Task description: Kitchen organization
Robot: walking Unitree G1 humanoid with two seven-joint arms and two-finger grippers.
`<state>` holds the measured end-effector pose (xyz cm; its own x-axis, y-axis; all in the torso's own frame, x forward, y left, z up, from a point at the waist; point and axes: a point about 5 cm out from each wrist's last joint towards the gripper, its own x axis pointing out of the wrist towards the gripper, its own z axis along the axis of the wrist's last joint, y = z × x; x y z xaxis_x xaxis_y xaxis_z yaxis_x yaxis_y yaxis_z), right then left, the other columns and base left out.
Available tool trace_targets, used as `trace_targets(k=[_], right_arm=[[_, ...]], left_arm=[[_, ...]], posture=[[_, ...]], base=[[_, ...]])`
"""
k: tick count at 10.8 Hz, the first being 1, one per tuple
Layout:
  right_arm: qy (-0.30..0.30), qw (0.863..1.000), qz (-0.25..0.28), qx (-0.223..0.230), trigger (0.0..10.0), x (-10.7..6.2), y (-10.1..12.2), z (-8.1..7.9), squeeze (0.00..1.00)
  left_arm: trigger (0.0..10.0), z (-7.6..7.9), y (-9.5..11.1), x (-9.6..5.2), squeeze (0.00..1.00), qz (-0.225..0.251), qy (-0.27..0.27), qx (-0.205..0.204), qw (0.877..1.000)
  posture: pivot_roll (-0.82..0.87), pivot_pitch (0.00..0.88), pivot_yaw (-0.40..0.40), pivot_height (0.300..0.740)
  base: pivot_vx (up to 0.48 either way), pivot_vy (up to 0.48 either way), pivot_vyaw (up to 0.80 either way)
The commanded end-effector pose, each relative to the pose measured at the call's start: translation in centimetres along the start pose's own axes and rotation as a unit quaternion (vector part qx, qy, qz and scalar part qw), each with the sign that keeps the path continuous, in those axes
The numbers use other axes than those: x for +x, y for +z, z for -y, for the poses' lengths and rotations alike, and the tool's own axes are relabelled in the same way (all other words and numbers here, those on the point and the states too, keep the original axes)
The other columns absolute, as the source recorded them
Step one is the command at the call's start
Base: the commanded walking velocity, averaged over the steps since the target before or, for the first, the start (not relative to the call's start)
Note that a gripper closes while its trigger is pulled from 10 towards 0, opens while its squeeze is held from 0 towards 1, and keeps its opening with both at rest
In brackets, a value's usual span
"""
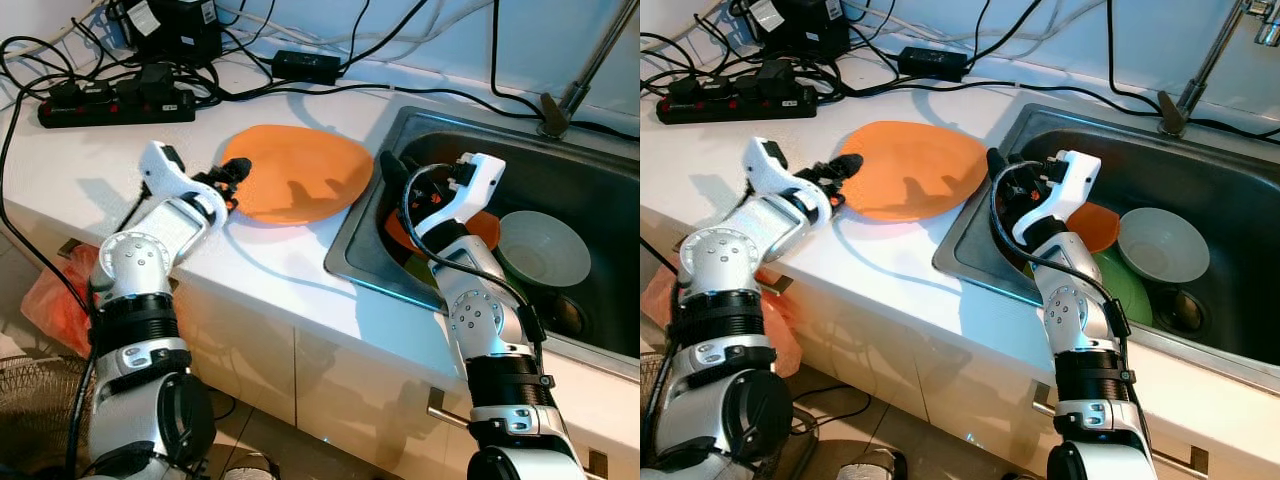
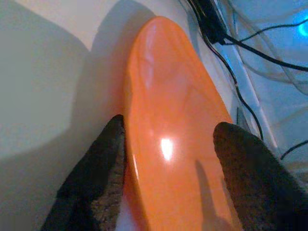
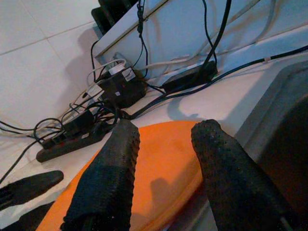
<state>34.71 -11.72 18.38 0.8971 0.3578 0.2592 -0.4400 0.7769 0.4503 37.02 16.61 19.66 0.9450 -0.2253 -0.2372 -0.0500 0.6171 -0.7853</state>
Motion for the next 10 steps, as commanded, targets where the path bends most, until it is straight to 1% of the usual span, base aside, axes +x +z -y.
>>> trace_targets(k=[1, 4, 10], right_arm=[[-0.002, 1.000, 0.001, -0.001, 10.0, -0.2, 0.2, 0.0, 0.00], [-0.001, 1.000, 0.000, -0.001, 10.0, -0.2, 0.1, 0.0, 0.00], [-0.001, 1.000, -0.002, 0.001, 10.0, -0.1, 0.1, 0.0, 0.00]], left_arm=[[0.0, -1.0, -2.7, 0.5, 0.00, -0.062, 0.024, 0.003, 0.998], [0.0, -0.5, -3.3, 0.4, 0.00, -0.079, 0.000, 0.006, 0.997], [0.0, -0.6, -3.7, 0.5, 0.00, -0.083, -0.005, 0.000, 0.997]], posture=[[0.23, 0.092, 0.006, 0.740], [0.23, 0.098, 0.005, 0.740], [0.22, 0.097, 0.005, 0.740]], base=[[0.000, 0.000, 0.00], [0.000, 0.000, 0.00], [0.000, 0.000, 0.00]])
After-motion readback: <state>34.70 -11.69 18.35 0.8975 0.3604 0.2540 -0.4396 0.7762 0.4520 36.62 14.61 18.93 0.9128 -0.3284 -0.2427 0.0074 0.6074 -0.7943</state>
